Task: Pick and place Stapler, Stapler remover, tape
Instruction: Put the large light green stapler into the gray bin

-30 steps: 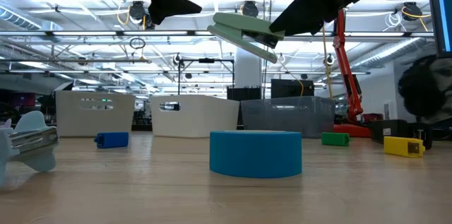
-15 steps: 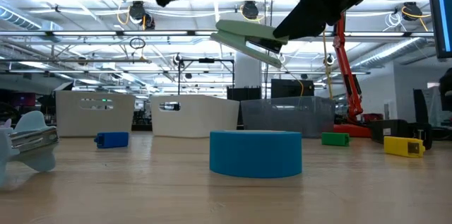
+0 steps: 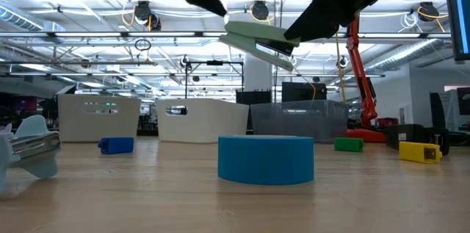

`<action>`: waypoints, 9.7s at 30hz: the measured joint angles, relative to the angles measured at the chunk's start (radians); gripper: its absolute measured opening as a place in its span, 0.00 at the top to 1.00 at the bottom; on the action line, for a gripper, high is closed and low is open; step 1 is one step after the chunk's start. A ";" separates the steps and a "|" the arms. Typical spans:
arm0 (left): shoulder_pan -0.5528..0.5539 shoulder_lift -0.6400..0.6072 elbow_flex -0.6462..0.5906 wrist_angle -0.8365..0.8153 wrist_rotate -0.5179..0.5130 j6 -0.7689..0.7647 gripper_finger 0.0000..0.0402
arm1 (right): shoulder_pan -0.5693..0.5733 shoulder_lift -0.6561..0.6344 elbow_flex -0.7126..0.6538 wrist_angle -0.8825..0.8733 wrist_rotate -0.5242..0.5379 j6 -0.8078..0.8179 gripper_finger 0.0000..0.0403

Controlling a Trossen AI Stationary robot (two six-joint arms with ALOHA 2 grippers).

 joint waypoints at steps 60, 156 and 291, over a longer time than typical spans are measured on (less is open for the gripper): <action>0.033 0.276 0.143 -0.089 0.107 0.041 0.01 | 0.000 0.001 0.000 -0.011 -0.049 -0.003 0.69; 0.010 0.301 0.142 0.011 0.064 -0.083 0.28 | -0.002 0.001 0.000 -0.045 -0.049 -0.030 0.69; 0.344 -0.300 -0.644 -0.298 -0.367 -1.417 0.68 | -0.002 -0.251 0.000 -0.391 -0.097 0.210 0.58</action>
